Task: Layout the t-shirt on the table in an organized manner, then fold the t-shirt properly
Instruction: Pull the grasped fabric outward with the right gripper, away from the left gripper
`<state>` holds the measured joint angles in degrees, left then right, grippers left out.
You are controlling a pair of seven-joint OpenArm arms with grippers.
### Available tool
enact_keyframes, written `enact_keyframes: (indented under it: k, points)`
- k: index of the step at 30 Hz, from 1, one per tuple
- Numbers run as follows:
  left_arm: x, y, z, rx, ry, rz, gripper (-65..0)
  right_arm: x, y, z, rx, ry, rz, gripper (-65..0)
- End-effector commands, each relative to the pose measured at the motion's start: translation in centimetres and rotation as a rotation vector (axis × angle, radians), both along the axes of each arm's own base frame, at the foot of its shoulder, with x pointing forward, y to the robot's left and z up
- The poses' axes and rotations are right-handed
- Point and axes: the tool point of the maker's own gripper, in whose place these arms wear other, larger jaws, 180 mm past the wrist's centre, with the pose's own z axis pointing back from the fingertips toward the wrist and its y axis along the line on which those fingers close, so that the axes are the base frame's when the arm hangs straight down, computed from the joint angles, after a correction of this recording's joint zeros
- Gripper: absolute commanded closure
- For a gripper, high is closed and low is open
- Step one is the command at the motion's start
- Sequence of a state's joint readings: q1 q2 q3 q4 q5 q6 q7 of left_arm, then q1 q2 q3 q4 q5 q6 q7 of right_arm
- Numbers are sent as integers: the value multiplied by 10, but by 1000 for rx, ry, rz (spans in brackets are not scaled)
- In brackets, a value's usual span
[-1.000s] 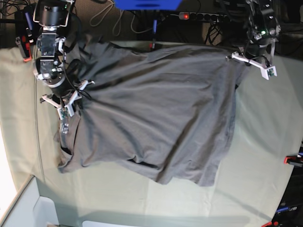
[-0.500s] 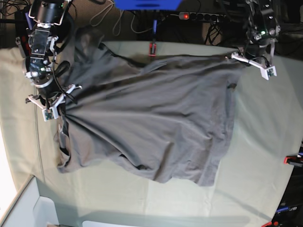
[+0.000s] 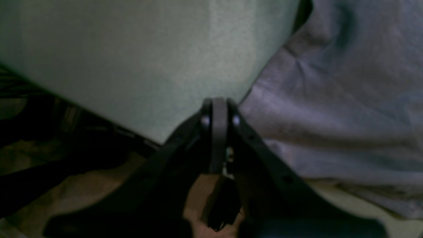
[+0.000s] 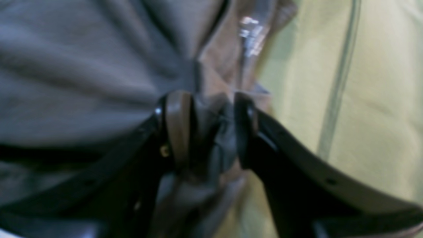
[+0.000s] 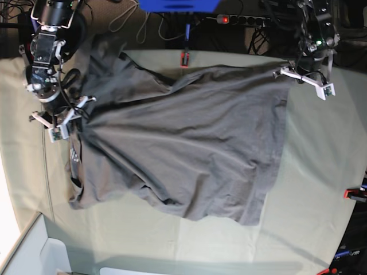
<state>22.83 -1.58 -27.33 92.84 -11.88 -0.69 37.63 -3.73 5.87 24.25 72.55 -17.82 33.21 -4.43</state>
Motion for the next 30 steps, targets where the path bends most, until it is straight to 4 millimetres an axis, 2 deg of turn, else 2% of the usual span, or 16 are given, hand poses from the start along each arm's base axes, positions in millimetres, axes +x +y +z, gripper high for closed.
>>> enact_keyframes:
  k: [1,5,10,15,19,23,27,30]
  points:
    - [5,5,7,17,-26,-2,-1,8,-6,14,-5,-49,6,-254]
    - [6,5,7,17,-28,-2,-1,7,-8,14,-5,-49,0,-302]
    - [6,5,7,17,-28,-2,-1,6,-15,16,-8,-52,-18,-297]
    - [6,5,7,17,-28,-2,-1,-1,-16,12,-11,-37,-15,-191]
    - [6,5,7,17,-28,-2,-1,-3,-19,12,-16,-36,-20,-133]
    - [7,4,7,16,-29,-3,-1,-5,-48,21,-31,-56,-102,-75]
    - [7,3,7,14,-29,-4,-1,0,-83,39,-38,-111,-211,-73]
    - [7,2,8,14,-31,-6,-1,-1,-100,46,-39,-135,-267,-75]
